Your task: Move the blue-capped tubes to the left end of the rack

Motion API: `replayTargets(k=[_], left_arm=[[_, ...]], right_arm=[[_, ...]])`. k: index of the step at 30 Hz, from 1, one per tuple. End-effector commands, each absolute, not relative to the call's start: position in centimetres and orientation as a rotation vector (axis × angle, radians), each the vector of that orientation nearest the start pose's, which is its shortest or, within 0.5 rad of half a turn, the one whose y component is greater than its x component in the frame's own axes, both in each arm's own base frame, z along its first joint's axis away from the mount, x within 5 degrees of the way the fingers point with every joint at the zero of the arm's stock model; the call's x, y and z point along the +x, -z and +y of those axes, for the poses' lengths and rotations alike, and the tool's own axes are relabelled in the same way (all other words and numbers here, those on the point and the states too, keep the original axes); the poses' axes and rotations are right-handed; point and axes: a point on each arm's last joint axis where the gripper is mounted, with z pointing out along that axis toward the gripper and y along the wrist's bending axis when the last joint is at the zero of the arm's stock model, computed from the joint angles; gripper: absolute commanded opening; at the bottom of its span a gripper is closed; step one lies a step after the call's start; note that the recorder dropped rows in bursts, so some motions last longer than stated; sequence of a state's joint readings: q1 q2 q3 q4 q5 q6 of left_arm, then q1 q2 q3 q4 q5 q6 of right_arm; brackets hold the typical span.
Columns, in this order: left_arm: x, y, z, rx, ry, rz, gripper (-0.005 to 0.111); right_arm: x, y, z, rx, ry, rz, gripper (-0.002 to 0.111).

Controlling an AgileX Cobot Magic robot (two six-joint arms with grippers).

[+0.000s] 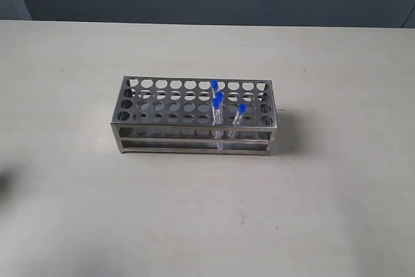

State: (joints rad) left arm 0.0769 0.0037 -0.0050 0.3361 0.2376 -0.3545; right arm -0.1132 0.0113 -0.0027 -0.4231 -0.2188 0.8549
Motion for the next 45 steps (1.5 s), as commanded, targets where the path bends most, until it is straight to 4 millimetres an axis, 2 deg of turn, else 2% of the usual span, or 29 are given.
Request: replayTargets(k=[1,8,11,13,14,17,19,21,24,26,28,29,31,33,35,38,41,45], left_arm=[[5.5,-19.3,1.1,-0.142,-0.094,1.703,0.000],[5.5,-19.3,1.1,-0.142,-0.094,1.703,0.000],[5.5,-19.3,1.1,-0.142,-0.094,1.703,0.000],[5.5,-19.3,1.1,-0.142,-0.094,1.703,0.000],[5.5,-19.3,1.1,-0.142,-0.094,1.703,0.000],[5.5,-19.3,1.1,-0.142,-0.094,1.703,0.000],[5.5,-19.3,1.1,-0.142,-0.094,1.703,0.000],[5.5,-19.3,1.1,-0.142,-0.094,1.703,0.000],[5.5,-19.3,1.1,-0.142,-0.094,1.703,0.000],[5.5,-19.3,1.1,-0.140,-0.096,1.703,0.000],[5.5,-19.3,1.1,-0.140,-0.096,1.703,0.000],[5.5,-19.3,1.1,-0.140,-0.096,1.703,0.000],[5.5,-19.3,1.1,-0.140,-0.096,1.703,0.000],[5.5,-19.3,1.1,-0.140,-0.096,1.703,0.000],[5.5,-19.3,1.1,-0.143,-0.093,1.703,0.000],[5.5,-19.3,1.1,-0.143,-0.093,1.703,0.000],[5.5,-19.3,1.1,-0.143,-0.093,1.703,0.000],[5.5,-19.3,1.1,-0.143,-0.093,1.703,0.000]], right_arm=[[5.4,-22.9,0.0,0.322,-0.334,1.296,0.000],[5.5,-22.8,-0.1,0.351,-0.351,1.299,0.000],[5.5,-22.4,-0.3,0.426,-0.383,1.325,0.000],[5.5,-22.5,-0.4,0.478,-0.443,1.299,0.000],[5.4,-23.0,-0.3,0.442,-0.445,1.262,0.000],[4.7,-26.6,0.3,0.213,-0.338,1.080,0.000],[5.1,-29.8,0.1,0.179,-0.223,1.094,-0.001],[6.5,-33.0,-0.2,0.139,-0.121,1.140,-0.001],[10.8,-39.4,-0.4,0.043,-0.057,1.092,-0.001],[14.0,-43.2,0.0,-0.087,-0.007,1.072,-0.001],[17.0,-44.8,0.5,-0.142,-0.046,1.144,-0.001],[18.7,-44.8,0.9,-0.167,-0.091,1.198,-0.001],[21.7,-43.1,2.4,-0.257,-0.198,1.299,-0.001],[24.8,-39.6,4.4,-0.364,-0.319,1.399,-0.001],[27.0,-35.5,6.6,-0.437,-0.412,1.496,-0.001],[28.2,-29.7,9.2,-0.492,-0.436,1.583,-0.001],[28.0,-25.2,10.9,-0.420,-0.435,1.603,-0.001],[27.6,-20.7,11.8,-0.356,-0.367,1.676,-0.001]])
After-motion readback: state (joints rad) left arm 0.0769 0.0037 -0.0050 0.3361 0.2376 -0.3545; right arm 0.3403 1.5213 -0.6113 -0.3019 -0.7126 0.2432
